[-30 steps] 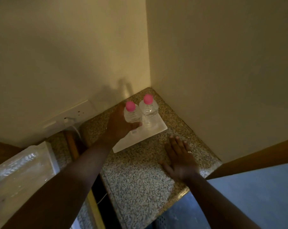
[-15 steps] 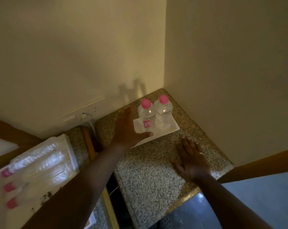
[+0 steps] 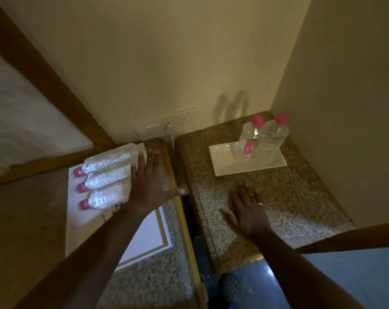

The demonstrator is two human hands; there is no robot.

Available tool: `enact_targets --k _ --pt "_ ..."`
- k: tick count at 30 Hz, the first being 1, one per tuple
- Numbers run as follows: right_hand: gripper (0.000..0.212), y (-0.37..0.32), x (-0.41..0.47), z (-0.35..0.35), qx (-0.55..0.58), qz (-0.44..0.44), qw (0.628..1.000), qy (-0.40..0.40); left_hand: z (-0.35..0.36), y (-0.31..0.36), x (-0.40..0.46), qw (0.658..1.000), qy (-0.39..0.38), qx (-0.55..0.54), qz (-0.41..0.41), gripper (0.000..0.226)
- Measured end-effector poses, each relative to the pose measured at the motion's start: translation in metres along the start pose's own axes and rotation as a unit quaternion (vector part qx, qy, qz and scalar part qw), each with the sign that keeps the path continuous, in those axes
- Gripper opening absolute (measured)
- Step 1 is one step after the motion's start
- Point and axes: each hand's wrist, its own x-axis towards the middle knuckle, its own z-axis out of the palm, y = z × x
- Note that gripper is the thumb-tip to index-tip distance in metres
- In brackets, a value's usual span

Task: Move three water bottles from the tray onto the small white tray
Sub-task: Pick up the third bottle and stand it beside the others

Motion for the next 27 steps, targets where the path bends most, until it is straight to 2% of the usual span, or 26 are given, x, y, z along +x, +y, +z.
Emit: enact_targets --k 6,9,12,15,19,24,27 --pt "0.080 -0.050 0.005 0.006 -0.003 -0.058 0.998 -0.025 -0.015 -0.067 -0.054 0.996 -0.015 -0.023 -0.084 0.132" --pt "0.079 -0.073 0.005 0.009 -0.002 -0.070 0.997 -0.035 -0.016 -0.096 -0.076 0.991 -0.038 -0.055 -0.118 0.123" --pt "0.081 -0.084 0.004 0.012 -0.004 -0.066 0.998 -0.023 -0.015 -0.113 -0.083 0.992 -0.050 -0.030 -0.108 0.104" --pt "0.081 -0.087 0.004 0.013 -0.020 -0.069 0.997 -0.021 -0.020 -0.118 -0.076 0.995 -0.015 -0.018 -0.094 0.086" --pt "0.085 -0.087 0.005 0.013 -0.039 -0.072 0.996 -0.034 -0.025 -0.124 -0.065 0.996 -0.023 0.009 -0.089 0.077" --pt "0.096 -0.089 0.003 0.014 -0.041 -0.062 0.996 -0.052 -0.027 -0.137 -0.068 0.992 -0.052 -0.084 -0.080 0.070" --pt "0.098 -0.092 0.002 0.013 -0.030 -0.052 0.997 -0.053 -0.022 -0.137 -0.092 0.989 -0.038 -0.120 -0.075 0.072"
